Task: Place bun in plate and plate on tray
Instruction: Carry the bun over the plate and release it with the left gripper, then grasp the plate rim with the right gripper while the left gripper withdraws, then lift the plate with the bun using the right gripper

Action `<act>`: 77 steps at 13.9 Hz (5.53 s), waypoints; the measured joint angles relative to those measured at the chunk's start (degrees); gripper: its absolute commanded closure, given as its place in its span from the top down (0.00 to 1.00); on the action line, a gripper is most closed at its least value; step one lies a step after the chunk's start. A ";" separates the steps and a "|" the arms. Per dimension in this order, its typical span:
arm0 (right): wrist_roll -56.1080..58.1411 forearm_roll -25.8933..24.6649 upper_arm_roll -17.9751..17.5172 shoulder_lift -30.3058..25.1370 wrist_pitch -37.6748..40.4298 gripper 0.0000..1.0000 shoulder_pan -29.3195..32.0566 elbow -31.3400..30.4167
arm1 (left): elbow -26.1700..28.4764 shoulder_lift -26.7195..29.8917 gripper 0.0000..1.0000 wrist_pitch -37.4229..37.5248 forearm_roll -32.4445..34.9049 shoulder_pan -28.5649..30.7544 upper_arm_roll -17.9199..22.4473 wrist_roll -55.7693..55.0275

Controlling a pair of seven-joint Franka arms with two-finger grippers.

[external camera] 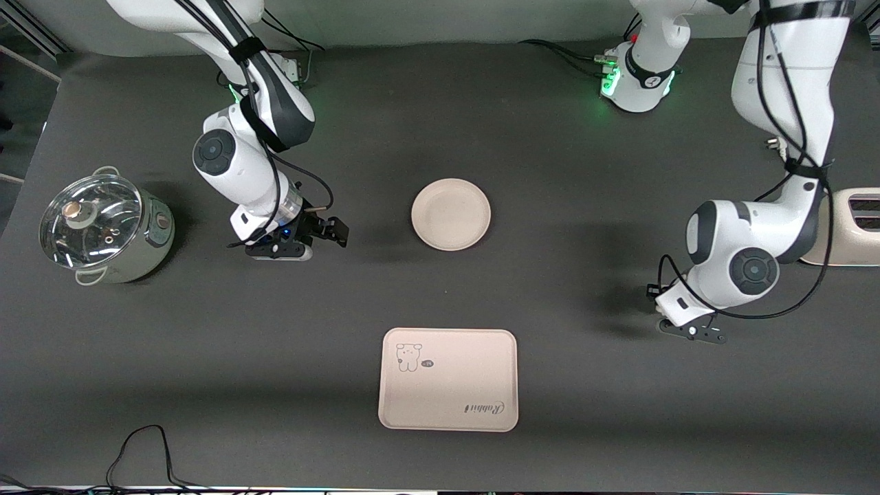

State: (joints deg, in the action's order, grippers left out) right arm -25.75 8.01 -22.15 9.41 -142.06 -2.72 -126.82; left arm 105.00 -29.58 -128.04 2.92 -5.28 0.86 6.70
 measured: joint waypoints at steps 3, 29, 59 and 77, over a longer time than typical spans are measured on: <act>0.00 0.00 -0.33 1.61 0.00 0.00 0.00 1.51 | -3.95 6.59 0.32 13.65 -0.11 -0.18 -3.02 -4.48; -6.83 -0.03 -6.01 9.55 -6.83 1.00 -0.19 1.13 | -1.90 -8.06 0.33 -0.71 15.51 -14.52 -35.81 -81.05; -12.51 -0.26 -8.98 17.74 -28.90 0.89 -11.80 -6.65 | -13.43 19.28 1.00 36.08 -0.14 0.56 -6.02 -16.12; -12.64 -2.68 -5.88 20.76 -29.71 0.00 -12.49 -0.79 | -14.17 20.71 1.00 39.98 0.70 6.19 -7.42 -8.07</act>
State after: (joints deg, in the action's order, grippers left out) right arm -38.40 5.33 -28.03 30.17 -171.78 -15.20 -127.61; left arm 90.84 -8.87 -88.06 3.62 0.91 -6.56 -1.37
